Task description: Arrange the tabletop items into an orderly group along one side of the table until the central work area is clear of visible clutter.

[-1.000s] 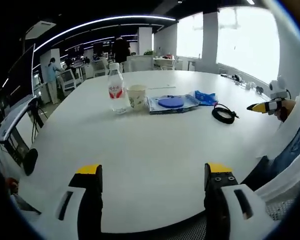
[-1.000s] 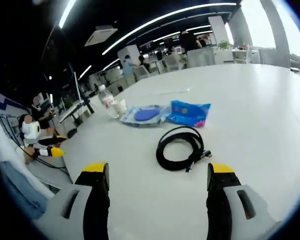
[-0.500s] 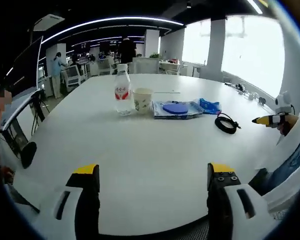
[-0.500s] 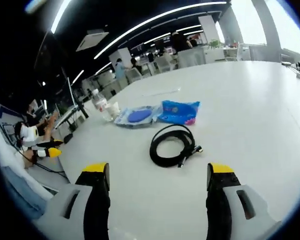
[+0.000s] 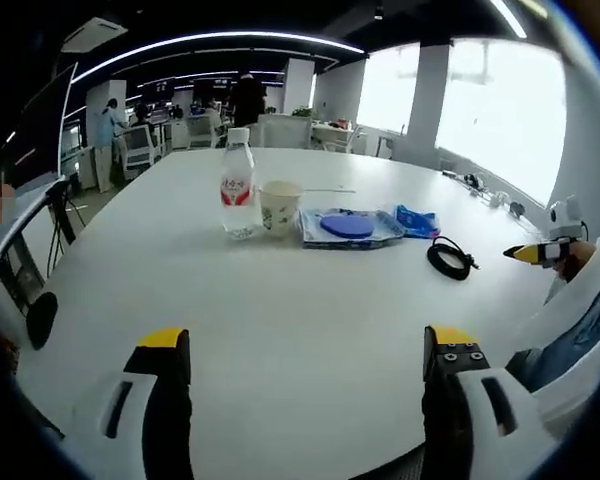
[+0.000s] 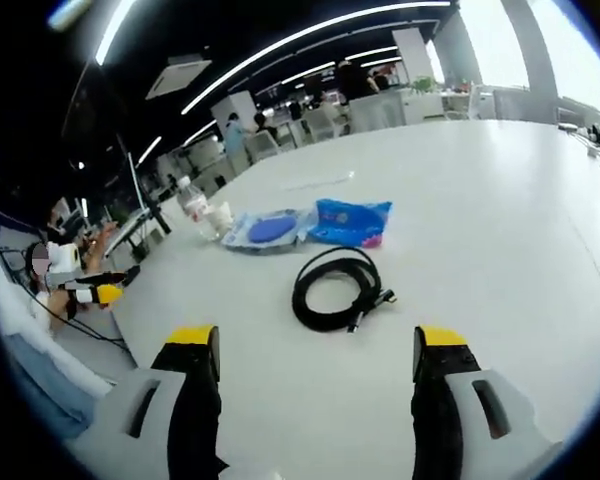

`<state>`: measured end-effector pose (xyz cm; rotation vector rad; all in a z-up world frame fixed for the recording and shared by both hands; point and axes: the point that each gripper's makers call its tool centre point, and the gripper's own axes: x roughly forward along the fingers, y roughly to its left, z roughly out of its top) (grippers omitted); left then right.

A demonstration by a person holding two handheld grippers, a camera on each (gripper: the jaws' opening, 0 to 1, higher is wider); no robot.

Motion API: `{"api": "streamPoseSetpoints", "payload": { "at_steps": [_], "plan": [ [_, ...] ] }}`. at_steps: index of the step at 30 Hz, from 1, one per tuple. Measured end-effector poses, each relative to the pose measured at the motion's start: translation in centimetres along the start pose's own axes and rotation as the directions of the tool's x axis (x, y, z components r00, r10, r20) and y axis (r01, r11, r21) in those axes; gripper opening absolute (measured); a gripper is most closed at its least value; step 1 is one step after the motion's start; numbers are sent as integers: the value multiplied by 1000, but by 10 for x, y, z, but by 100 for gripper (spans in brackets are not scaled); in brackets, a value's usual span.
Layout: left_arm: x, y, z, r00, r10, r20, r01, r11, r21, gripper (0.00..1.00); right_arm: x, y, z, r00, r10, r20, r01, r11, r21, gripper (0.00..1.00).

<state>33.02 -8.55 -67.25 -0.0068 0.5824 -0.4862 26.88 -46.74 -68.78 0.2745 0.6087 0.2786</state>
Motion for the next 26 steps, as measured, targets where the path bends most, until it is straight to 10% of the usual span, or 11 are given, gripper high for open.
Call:
{"api": "streamPoseSetpoints", "payload": {
  "at_steps": [26],
  "plan": [
    [10, 11, 9, 999, -15, -38, 17, 999, 45, 100, -2, 2, -12, 999, -30, -18, 30, 999, 29, 78]
  ]
}}
